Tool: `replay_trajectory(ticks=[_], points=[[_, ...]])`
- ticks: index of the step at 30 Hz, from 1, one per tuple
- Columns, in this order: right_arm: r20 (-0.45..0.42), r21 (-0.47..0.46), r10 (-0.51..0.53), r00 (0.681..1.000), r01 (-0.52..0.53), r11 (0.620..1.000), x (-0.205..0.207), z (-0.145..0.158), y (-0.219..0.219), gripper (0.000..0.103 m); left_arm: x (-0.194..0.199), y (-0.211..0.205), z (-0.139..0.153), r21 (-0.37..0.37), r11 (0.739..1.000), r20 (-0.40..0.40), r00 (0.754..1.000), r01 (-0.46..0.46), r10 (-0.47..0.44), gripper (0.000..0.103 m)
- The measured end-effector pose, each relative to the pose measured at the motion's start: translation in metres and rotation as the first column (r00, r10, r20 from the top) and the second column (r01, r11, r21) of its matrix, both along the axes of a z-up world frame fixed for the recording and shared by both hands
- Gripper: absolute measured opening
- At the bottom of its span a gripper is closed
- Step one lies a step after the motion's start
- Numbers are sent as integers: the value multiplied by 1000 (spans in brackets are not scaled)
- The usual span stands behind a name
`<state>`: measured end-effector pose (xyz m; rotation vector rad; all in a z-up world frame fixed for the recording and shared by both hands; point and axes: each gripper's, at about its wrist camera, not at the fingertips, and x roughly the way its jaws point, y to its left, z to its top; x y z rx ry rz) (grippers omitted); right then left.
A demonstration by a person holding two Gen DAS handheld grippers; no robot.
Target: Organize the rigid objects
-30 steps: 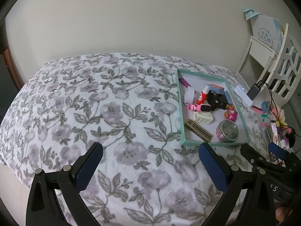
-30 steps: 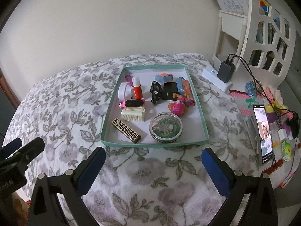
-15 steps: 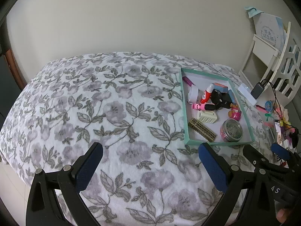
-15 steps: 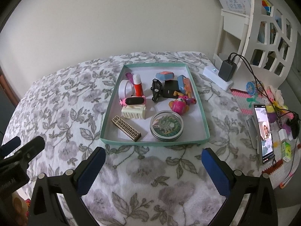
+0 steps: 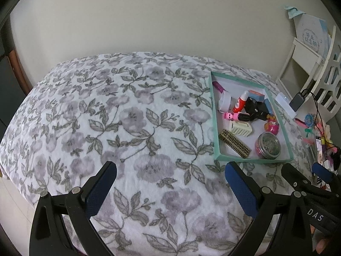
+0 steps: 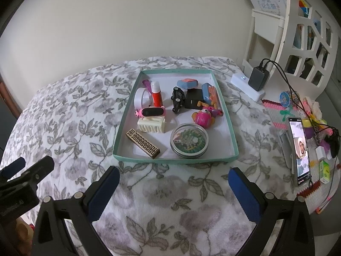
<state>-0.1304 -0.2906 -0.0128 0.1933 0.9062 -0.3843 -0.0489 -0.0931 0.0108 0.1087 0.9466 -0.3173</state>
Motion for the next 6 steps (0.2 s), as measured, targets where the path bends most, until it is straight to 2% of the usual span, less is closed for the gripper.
replay_trajectory(ticks=[6], points=[[-2,1,-1,1000,1,1000,0,-1,1,103,-2,-4,1,30,1000,28,1000,2,-3,101]])
